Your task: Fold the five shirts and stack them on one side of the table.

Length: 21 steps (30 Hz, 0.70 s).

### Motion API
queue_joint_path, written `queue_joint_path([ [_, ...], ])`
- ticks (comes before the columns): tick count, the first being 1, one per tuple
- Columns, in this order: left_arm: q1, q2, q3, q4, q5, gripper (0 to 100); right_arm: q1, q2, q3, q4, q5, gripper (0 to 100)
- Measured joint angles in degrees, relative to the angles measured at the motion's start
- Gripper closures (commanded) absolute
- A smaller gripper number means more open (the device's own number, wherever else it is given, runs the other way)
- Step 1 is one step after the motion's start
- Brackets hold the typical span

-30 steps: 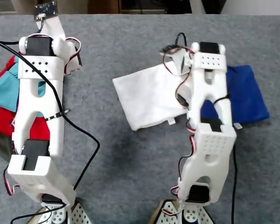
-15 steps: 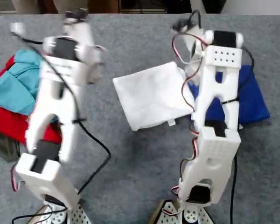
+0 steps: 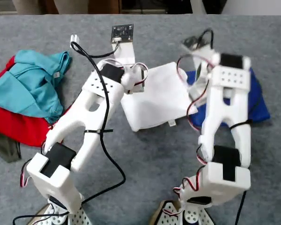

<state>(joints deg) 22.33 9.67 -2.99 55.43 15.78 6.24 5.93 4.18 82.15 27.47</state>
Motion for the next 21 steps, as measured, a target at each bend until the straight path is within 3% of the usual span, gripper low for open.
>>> queue_joint_path([
  [5, -1.93, 4.92, 2.46, -5.80, 0.26, 98, 0.00, 0.26, 18.64, -21.98, -5.45, 99.3],
  [9, -1.93, 8.44, 2.46, -6.24, 0.26, 98, 1.14, 4.22, 20.40, -29.45, -6.51, 99.3],
  [14, -1.93, 8.62, 1.32, -2.90, 0.18, 98, 1.32, 5.10, 15.03, -21.89, -6.59, 99.3],
  [21, -1.93, 1.93, -7.56, 12.04, -1.49, 98, 1.49, -1.14, 2.64, -4.13, -4.84, 99.3],
])
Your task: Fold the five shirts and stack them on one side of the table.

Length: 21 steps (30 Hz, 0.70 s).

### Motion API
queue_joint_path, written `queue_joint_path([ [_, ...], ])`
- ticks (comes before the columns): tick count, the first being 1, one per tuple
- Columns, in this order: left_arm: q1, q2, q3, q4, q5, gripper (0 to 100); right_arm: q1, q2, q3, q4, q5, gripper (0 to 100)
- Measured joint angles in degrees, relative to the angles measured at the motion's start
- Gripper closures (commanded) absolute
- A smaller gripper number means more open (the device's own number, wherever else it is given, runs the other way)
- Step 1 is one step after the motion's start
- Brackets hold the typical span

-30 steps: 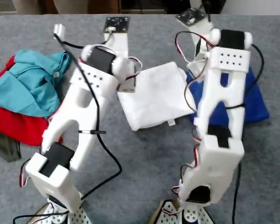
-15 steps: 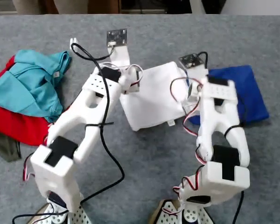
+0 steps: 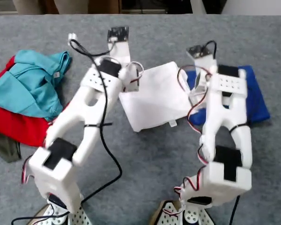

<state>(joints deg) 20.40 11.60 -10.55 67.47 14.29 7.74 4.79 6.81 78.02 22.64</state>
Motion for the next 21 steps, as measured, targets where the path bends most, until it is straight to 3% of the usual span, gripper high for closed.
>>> queue_joint_path([
  [4, 2.37, -6.33, -0.79, 7.65, -1.23, 98, -1.41, -1.93, -8.44, 3.60, 0.44, 99.3],
  [9, 8.18, -15.82, 5.80, 8.97, -1.41, 98, -4.84, 5.63, -18.99, -1.67, 0.44, 99.3],
  [21, 9.76, -19.16, 42.81, -20.48, -1.49, 98, -7.38, 49.93, -58.37, -2.20, 0.44, 99.3],
])
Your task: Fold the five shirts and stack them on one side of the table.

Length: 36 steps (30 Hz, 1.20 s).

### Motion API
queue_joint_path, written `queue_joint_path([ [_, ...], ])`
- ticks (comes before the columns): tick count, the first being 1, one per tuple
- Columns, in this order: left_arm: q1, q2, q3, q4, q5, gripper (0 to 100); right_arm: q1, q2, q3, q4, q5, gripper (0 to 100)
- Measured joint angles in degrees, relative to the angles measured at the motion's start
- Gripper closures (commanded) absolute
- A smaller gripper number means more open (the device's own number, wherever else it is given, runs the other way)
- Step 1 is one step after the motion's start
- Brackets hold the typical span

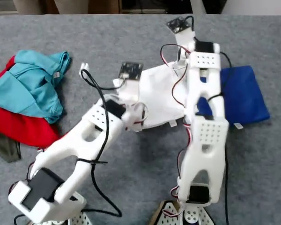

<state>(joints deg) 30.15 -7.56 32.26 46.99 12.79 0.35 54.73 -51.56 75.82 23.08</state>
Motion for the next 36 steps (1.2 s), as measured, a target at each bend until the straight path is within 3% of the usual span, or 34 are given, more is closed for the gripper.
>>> queue_joint_path([
  [5, 0.00, 2.55, 3.25, -3.43, 0.00, 98, 0.00, 15.30, -19.87, 4.75, 0.00, 99.3],
  [10, -0.09, 2.64, 3.34, -3.43, 0.00, 98, 0.00, 21.45, -38.24, 13.54, 0.00, 99.3],
  [20, -2.20, -7.38, -2.73, 3.87, 0.00, 98, 0.00, 12.22, -40.35, 25.32, 0.00, 99.2],
  [26, -10.73, -8.44, -4.92, 3.87, 0.00, 97, 0.00, -1.93, -27.08, 25.49, 0.00, 99.2],
  [30, -16.35, -4.84, -7.82, 1.93, 0.09, 86, 0.00, -15.12, -9.14, 25.49, 0.00, 99.2],
  [36, -18.29, 7.12, -16.00, 1.05, 4.92, 82, 0.62, -31.47, 14.77, 25.49, 0.00, 99.2],
])
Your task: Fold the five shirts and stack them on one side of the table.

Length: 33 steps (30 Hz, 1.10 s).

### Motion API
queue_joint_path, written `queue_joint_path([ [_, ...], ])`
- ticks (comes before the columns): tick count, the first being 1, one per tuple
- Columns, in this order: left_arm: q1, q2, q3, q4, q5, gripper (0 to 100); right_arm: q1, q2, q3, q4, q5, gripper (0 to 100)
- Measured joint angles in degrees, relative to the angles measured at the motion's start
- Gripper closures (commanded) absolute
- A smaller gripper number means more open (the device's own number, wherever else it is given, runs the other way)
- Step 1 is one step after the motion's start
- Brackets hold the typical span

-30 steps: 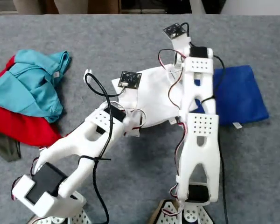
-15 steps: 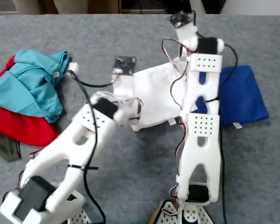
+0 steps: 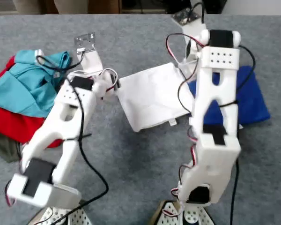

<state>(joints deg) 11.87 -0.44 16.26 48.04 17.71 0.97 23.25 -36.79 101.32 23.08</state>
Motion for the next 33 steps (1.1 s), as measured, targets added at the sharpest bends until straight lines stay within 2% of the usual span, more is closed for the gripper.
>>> queue_joint_path([
  [6, 0.53, 13.19, -10.20, 3.43, 1.41, 82, 1.76, -7.91, 14.51, 0.00, 0.00, 99.2],
  [14, -0.26, 26.99, -21.71, 4.04, 1.41, 83, 4.75, -19.78, 26.64, -0.09, 0.00, 99.3],
  [21, -0.26, 30.15, -26.20, 4.04, 1.41, 98, 6.33, -28.22, 37.45, -3.52, 0.00, 99.3],
  [27, 0.88, 30.77, -26.46, 3.96, 1.41, 98, 6.33, -32.35, 44.66, -6.33, 0.00, 99.3],
  [33, 1.05, 30.77, -26.46, 3.96, 1.41, 97, 6.33, -33.23, 45.71, -6.95, 0.00, 99.3],
])
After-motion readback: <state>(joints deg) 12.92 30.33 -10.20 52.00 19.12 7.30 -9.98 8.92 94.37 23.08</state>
